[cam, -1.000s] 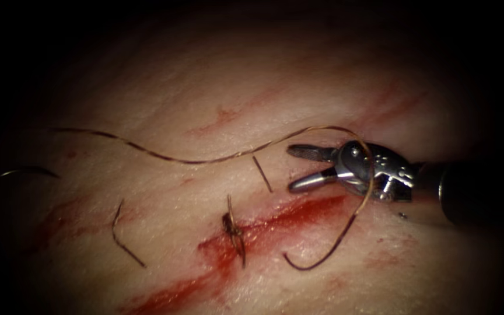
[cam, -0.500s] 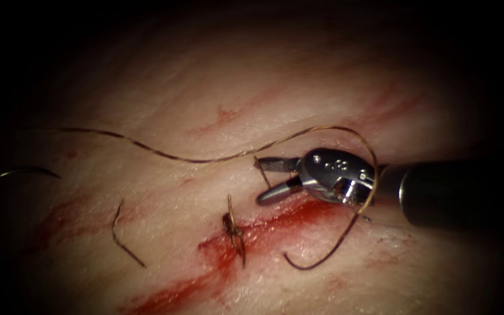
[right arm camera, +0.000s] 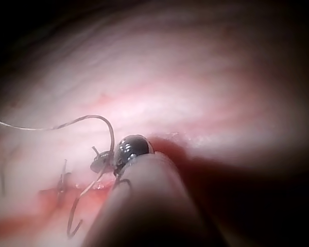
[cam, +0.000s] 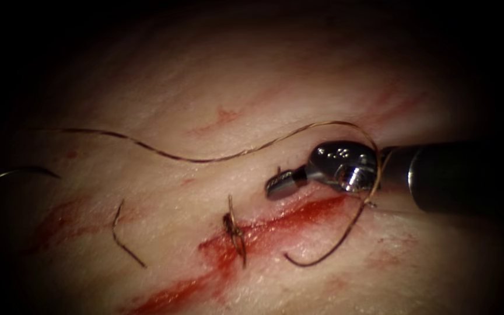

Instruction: Wound Closure

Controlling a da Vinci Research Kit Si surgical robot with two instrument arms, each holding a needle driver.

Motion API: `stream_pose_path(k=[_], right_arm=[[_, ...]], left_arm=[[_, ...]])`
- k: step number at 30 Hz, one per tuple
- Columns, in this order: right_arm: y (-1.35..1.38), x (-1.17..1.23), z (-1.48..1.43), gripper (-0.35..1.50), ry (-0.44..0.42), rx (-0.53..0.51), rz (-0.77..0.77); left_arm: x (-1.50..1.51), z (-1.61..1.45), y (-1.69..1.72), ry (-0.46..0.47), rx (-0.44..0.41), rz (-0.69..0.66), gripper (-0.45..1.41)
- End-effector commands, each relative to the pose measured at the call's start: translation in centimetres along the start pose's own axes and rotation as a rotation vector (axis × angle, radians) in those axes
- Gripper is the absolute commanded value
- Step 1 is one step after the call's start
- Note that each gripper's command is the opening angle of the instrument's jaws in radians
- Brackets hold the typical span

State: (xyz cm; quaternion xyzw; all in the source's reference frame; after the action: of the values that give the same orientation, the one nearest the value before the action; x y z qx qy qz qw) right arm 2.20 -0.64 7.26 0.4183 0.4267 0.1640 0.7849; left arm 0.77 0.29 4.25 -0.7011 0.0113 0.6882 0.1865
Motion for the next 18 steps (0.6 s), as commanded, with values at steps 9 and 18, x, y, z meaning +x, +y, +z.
stream_pose_path(k=[9,18], right_arm=[[0.21,0.31,-0.05,-0.35,0.091,-0.134,-0.226],[0.4,0.98,-0.66,-0.35,0.192,-0.302,-0.358]], left_arm=[[-0.07,0.03,0.03,0.0,-0.001,-0.002,-0.45],[-0.06,0.04,0.03,0.0,-0.001,-0.003,-0.45]])
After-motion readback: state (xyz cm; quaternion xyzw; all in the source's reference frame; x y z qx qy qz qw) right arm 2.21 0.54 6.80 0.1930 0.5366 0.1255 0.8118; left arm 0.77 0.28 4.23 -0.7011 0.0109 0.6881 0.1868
